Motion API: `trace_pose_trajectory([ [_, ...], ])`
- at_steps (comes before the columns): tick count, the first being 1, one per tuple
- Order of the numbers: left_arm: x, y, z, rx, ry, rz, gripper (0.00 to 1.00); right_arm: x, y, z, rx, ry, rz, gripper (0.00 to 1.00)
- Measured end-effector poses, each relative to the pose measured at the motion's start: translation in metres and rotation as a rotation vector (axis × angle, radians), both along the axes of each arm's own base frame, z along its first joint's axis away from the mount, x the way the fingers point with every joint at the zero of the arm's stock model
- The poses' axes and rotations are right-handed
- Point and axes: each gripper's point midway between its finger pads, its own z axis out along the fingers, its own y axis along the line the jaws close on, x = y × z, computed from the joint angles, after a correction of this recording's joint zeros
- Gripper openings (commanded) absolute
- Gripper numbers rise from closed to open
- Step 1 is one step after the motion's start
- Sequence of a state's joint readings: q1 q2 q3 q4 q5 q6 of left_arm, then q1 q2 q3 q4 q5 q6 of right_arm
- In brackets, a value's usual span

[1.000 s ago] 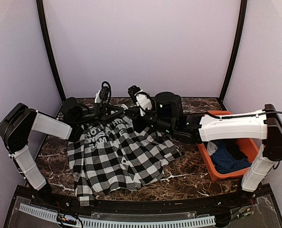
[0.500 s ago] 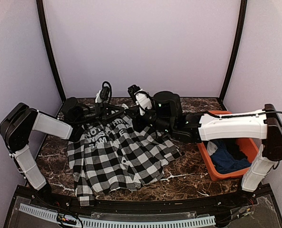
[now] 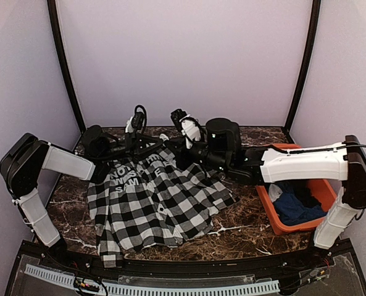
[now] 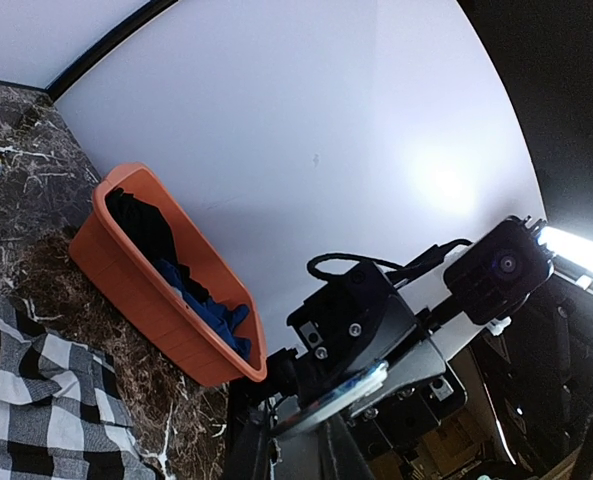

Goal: Pin the brooch onto the clothing
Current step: Open the brooch.

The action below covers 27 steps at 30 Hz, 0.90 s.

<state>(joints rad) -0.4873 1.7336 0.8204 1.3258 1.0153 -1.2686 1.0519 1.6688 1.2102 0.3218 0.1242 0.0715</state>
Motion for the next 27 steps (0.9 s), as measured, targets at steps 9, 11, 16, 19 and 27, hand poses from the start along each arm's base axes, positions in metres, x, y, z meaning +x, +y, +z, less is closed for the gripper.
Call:
trace_pose_trajectory([
  [9, -0.004, -0.004, -0.003, 0.009, 0.013, -0.018, 0.08, -0.005, -0.005, -0.004, 0.027, -0.124, 0.040, 0.00],
  [11, -0.006, -0.005, -0.003, 0.011, 0.014, -0.025, 0.05, -0.006, -0.006, -0.004, 0.033, -0.168, 0.050, 0.00],
  [16, -0.007, -0.007, -0.001, 0.006, 0.008, -0.025, 0.10, -0.006, -0.006, -0.002, 0.038, -0.235, 0.059, 0.00],
  [19, -0.003, -0.007, 0.002, -0.001, 0.006, -0.009, 0.19, -0.005, -0.004, 0.001, 0.050, -0.265, 0.059, 0.00],
  [27, 0.002, -0.006, 0.003, -0.011, 0.026, 0.020, 0.02, 0.001, 0.000, 0.003, 0.085, -0.304, 0.063, 0.00],
])
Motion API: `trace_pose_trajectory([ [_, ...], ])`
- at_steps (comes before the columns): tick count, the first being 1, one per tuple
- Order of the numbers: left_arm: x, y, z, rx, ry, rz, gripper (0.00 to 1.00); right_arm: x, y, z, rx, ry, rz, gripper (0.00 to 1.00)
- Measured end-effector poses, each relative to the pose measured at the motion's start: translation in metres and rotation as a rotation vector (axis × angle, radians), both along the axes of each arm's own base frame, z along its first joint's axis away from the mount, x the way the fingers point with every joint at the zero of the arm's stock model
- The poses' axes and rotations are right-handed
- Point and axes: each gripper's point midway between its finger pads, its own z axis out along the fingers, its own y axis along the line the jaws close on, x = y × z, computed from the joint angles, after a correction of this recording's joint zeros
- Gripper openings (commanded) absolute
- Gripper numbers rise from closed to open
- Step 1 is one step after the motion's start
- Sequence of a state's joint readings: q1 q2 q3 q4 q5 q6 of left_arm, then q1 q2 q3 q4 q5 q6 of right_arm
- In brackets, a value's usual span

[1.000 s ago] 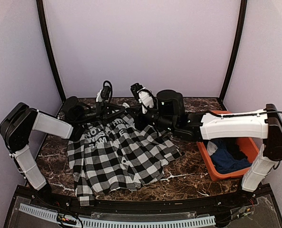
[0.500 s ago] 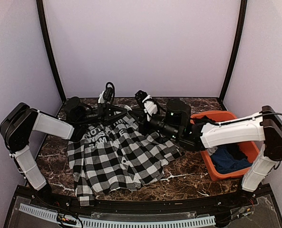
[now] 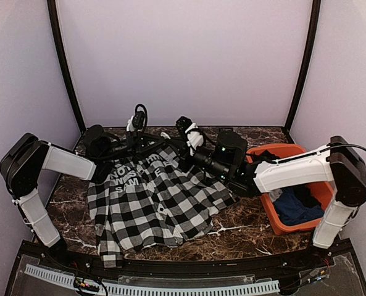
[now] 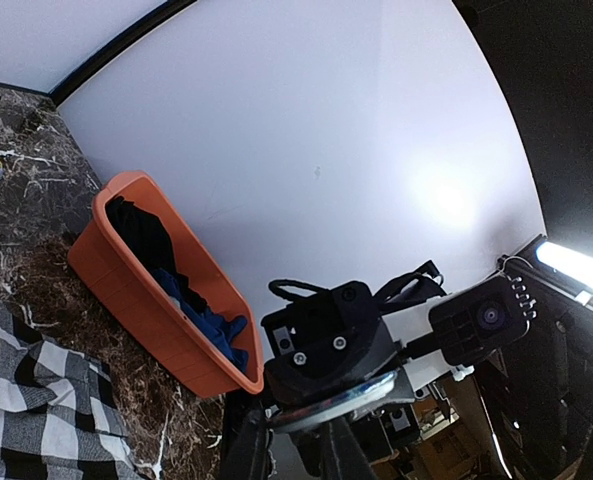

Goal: Pin the brooch onto the clothing
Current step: Open the brooch.

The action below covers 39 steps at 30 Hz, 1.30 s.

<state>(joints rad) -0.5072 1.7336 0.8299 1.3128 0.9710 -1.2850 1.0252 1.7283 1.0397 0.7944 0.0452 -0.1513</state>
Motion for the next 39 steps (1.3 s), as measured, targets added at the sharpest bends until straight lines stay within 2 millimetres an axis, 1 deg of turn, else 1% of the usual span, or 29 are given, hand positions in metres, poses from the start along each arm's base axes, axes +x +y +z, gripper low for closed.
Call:
trace_pose_trajectory([
  [2, 0.000, 0.000, 0.000, 0.000, 0.001, 0.002, 0.01, 0.000, 0.000, 0.000, 0.003, 0.001, -0.001, 0.00],
  [13, 0.001, 0.000, 0.000, 0.001, 0.005, 0.002, 0.01, 0.001, -0.001, -0.001, 0.005, -0.007, -0.017, 0.00],
  [16, 0.001, 0.000, -0.001, 0.002, -0.002, 0.006, 0.01, 0.001, 0.001, -0.001, 0.012, 0.021, 0.001, 0.00],
  [20, 0.007, 0.003, 0.002, -0.007, -0.057, 0.064, 0.01, 0.008, 0.005, 0.005, 0.026, 0.109, 0.036, 0.00],
  [21, 0.005, 0.004, 0.003, -0.004, -0.084, 0.069, 0.01, 0.008, 0.007, 0.008, 0.041, 0.135, 0.048, 0.00],
  [23, -0.010, -0.001, 0.003, 0.010, -0.137, 0.032, 0.01, 0.003, 0.015, 0.020, 0.081, 0.175, 0.098, 0.00],
  [25, -0.031, -0.012, 0.006, 0.032, -0.192, -0.017, 0.03, -0.008, 0.025, 0.027, 0.109, 0.238, 0.160, 0.00],
  [26, -0.039, -0.014, 0.007, 0.046, -0.217, -0.030, 0.03, -0.013, 0.027, 0.029, 0.122, 0.266, 0.179, 0.00],
  [28, -0.044, -0.012, 0.010, 0.068, -0.263, -0.025, 0.03, -0.019, 0.030, 0.033, 0.145, 0.311, 0.207, 0.00],
  [30, -0.047, -0.010, 0.012, 0.085, -0.296, -0.022, 0.05, -0.020, 0.030, 0.034, 0.164, 0.352, 0.219, 0.00],
  [32, -0.048, -0.010, 0.011, 0.089, -0.304, -0.027, 0.10, -0.021, 0.030, 0.034, 0.166, 0.375, 0.218, 0.00],
  [34, -0.049, -0.008, 0.010, 0.078, -0.297, -0.031, 0.17, -0.020, 0.027, 0.033, 0.166, 0.390, 0.207, 0.00],
  [37, -0.045, -0.005, 0.007, 0.052, -0.239, -0.047, 0.22, -0.022, 0.021, 0.031, 0.163, 0.402, 0.189, 0.00],
  [39, -0.039, -0.004, 0.001, 0.047, -0.178, -0.054, 0.25, -0.018, 0.015, 0.024, 0.150, 0.416, 0.157, 0.00],
])
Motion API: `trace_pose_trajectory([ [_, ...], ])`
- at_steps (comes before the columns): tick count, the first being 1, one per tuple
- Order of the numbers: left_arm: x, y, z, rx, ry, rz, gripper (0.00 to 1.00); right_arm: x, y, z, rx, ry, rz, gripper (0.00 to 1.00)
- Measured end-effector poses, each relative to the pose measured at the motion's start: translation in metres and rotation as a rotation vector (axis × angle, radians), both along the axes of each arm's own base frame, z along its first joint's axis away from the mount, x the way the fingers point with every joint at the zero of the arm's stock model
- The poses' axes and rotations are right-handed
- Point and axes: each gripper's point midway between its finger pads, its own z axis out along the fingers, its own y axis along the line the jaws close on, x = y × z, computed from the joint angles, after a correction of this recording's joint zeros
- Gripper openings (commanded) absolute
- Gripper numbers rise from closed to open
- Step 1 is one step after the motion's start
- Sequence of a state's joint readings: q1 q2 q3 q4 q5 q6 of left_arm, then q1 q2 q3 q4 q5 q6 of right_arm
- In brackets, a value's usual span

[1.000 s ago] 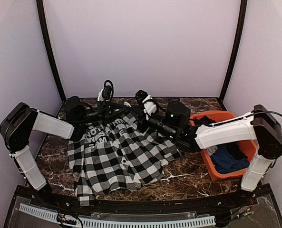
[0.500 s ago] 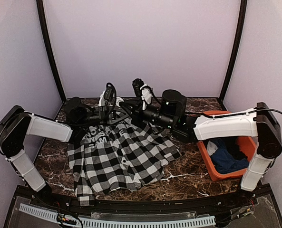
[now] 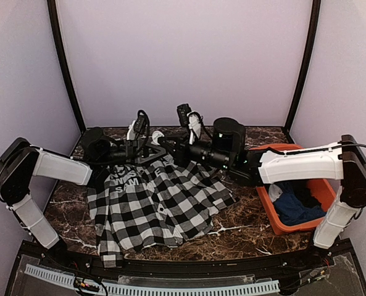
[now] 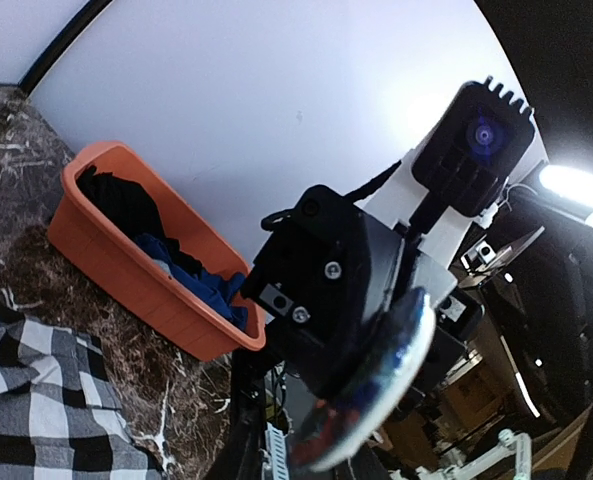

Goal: Pin the brooch onto the clothing
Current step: Open the brooch.

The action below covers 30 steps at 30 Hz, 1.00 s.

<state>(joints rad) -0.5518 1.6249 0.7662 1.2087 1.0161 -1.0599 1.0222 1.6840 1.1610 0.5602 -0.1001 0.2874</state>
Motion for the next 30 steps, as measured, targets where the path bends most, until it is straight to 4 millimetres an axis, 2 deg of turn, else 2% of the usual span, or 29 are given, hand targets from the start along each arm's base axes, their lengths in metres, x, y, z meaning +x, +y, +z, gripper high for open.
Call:
trace_pose_trajectory([
  [4, 0.009, 0.002, -0.010, 0.002, 0.089, -0.002, 0.34, 0.010, -0.013, -0.027, -0.068, 0.030, -0.057, 0.00],
  [8, 0.007, 0.004, -0.001, -0.021, 0.044, 0.004, 0.41, 0.011, -0.026, -0.054, -0.135, 0.006, -0.089, 0.00],
  [12, 0.005, 0.007, 0.011, -0.047, -0.017, 0.022, 0.41, 0.008, -0.032, -0.066, -0.158, -0.036, -0.089, 0.00],
  [17, 0.007, 0.008, 0.013, -0.056, -0.046, 0.043, 0.41, 0.005, -0.031, -0.058, -0.136, -0.108, -0.105, 0.00],
  [23, 0.013, 0.009, 0.006, -0.004, -0.082, 0.099, 0.50, 0.002, -0.030, -0.043, -0.104, -0.168, -0.133, 0.00],
  [30, 0.010, 0.012, 0.015, -0.002, -0.132, 0.122, 0.56, -0.003, -0.038, -0.031, -0.057, -0.175, -0.135, 0.00],
])
